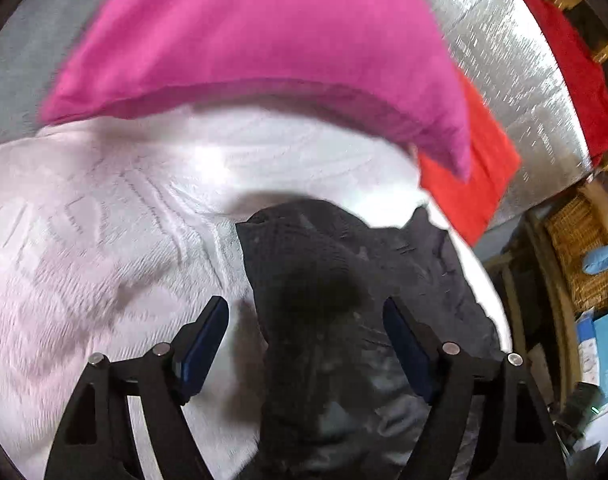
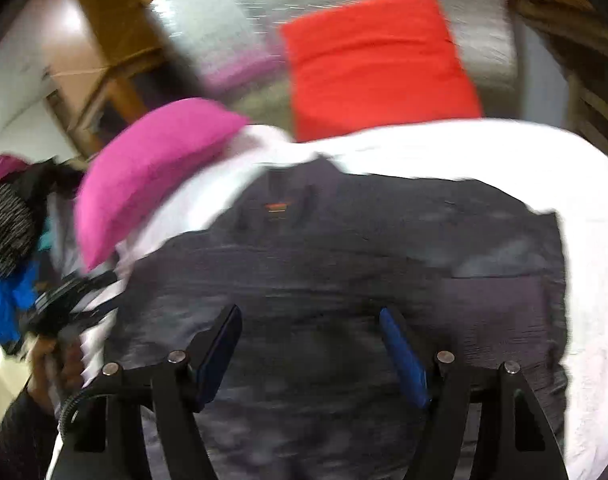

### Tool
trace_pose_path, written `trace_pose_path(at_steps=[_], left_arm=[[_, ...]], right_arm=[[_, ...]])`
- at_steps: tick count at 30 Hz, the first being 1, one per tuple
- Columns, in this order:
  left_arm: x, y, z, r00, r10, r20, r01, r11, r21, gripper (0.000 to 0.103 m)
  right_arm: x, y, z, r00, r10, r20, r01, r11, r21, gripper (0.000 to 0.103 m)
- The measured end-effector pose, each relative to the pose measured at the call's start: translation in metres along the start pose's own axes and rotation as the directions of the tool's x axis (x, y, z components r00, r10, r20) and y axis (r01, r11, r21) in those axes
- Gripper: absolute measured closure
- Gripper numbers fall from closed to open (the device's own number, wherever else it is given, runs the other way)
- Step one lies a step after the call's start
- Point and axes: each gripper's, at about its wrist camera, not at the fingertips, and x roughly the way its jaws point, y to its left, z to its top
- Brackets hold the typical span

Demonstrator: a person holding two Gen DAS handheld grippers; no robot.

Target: Fold large clothes

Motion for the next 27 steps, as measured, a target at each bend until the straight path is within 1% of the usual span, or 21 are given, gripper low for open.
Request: trace_pose_path(at_steps=[2,3,4,6,8,10,11,12,13,14,15,17,18,19,20,21,22,23,25,26,27], left_arm=[[0.011,-0.004,0.002,0.999,-0.013,-0.041,0.014,1.000,0.023,0.024],[0.015,-0.008,0.004,0.999,-0.014,-0.047,0.016,0.999,0.045,0.028],[0.017,-0.014,0.004,0.999,-0.003,-0.042,0.007,0.996,0.086,0.052],[0.026,-0.019,0.012,0.998,0.026,-0.060,-0.018,0.991,0.130,0.077],[0.035,-0.018,0.023,0.998,0.023,-0.066,-0.013,0.989,0.146,0.082],[0.034,-0.021,0.026,0.998,0.021,-0.058,-0.009,0.981,0.192,0.086],[0.033,-0.022,0.026,0.998,0.019,-0.057,-0.006,0.977,0.213,0.087],[0.033,-0.021,0.026,0.998,0.015,-0.054,-0.002,0.975,0.224,0.087],[0.034,-0.019,0.028,0.998,0.015,-0.053,-0.002,0.974,0.225,0.086],[0.037,-0.014,0.028,0.998,0.019,-0.060,-0.006,0.975,0.221,0.086],[0.040,-0.010,0.028,0.997,0.025,-0.068,-0.010,0.976,0.217,0.085],[0.042,-0.005,0.028,0.998,0.038,-0.056,-0.025,0.976,0.215,0.078],[0.042,-0.004,0.029,0.998,0.053,-0.040,-0.043,0.977,0.208,0.071],[0.038,-0.003,0.029,0.997,0.072,-0.018,-0.068,0.978,0.196,0.062],[0.033,-0.004,0.029,0.995,0.096,0.007,-0.096,0.977,0.189,0.058],[0.026,-0.005,0.028,0.992,0.127,0.029,-0.130,0.974,0.184,0.047],[0.018,-0.007,0.027,0.988,0.145,0.053,-0.153,0.971,0.183,0.045],[0.006,-0.010,0.023,0.985,0.151,0.087,-0.166,0.967,0.196,0.045],[-0.014,-0.022,0.013,0.978,0.150,0.147,-0.184,0.951,0.251,0.044],[-0.025,-0.029,0.005,0.975,0.143,0.168,-0.188,0.938,0.290,0.044],[-0.034,-0.037,-0.005,0.975,0.121,0.186,-0.178,0.928,0.328,0.044]], right_arm=[[0.005,0.038,-0.003,0.999,0.032,-0.014,-0.033,0.994,-0.100,0.028],[0.012,0.059,-0.005,0.998,0.049,-0.030,-0.053,0.989,-0.141,0.028],[0.021,0.079,-0.006,0.997,0.053,-0.052,-0.061,0.983,-0.173,0.028],[0.040,0.110,-0.010,0.997,0.033,-0.068,-0.049,0.970,-0.237,0.028],[0.065,0.140,-0.013,0.996,0.014,-0.093,-0.041,0.955,-0.293,0.028],[0.081,0.159,-0.017,0.995,-0.003,-0.103,-0.032,0.943,-0.332,0.028],[0.090,0.164,-0.020,0.994,-0.025,-0.107,-0.015,0.934,-0.356,0.028],[0.105,0.167,-0.026,0.987,-0.067,-0.148,0.007,0.927,-0.374,0.028],[0.121,0.165,-0.034,0.973,-0.102,-0.205,0.019,0.927,-0.374,0.028],[0.128,0.163,-0.040,0.970,-0.117,-0.211,0.028,0.923,-0.383,0.028],[0.127,0.162,-0.045,0.976,-0.115,-0.187,0.032,0.917,-0.398,0.028],[0.126,0.164,-0.049,0.976,-0.123,-0.177,0.042,0.914,-0.404,0.028],[0.127,0.164,-0.049,0.975,-0.125,-0.183,0.041,0.913,-0.406,0.028],[0.126,0.163,-0.047,0.974,-0.119,-0.193,0.033,0.917,-0.397,0.027],[0.125,0.161,-0.044,0.975,-0.107,-0.197,0.024,0.923,-0.384,0.027],[0.121,0.158,-0.041,0.976,-0.086,-0.198,0.008,0.931,-0.365,0.027],[0.114,0.153,-0.037,0.979,-0.064,-0.193,-0.005,0.941,-0.338,0.027],[0.104,0.147,-0.035,0.982,-0.040,-0.184,-0.019,0.951,-0.310,0.027],[0.074,0.120,-0.029,0.989,0.024,-0.144,-0.055,0.974,-0.219,0.027],[0.062,0.106,-0.025,0.991,0.034,-0.127,-0.057,0.981,-0.184,0.027],[0.047,0.085,-0.022,0.994,0.033,-0.102,-0.048,0.989,-0.140,0.027]])
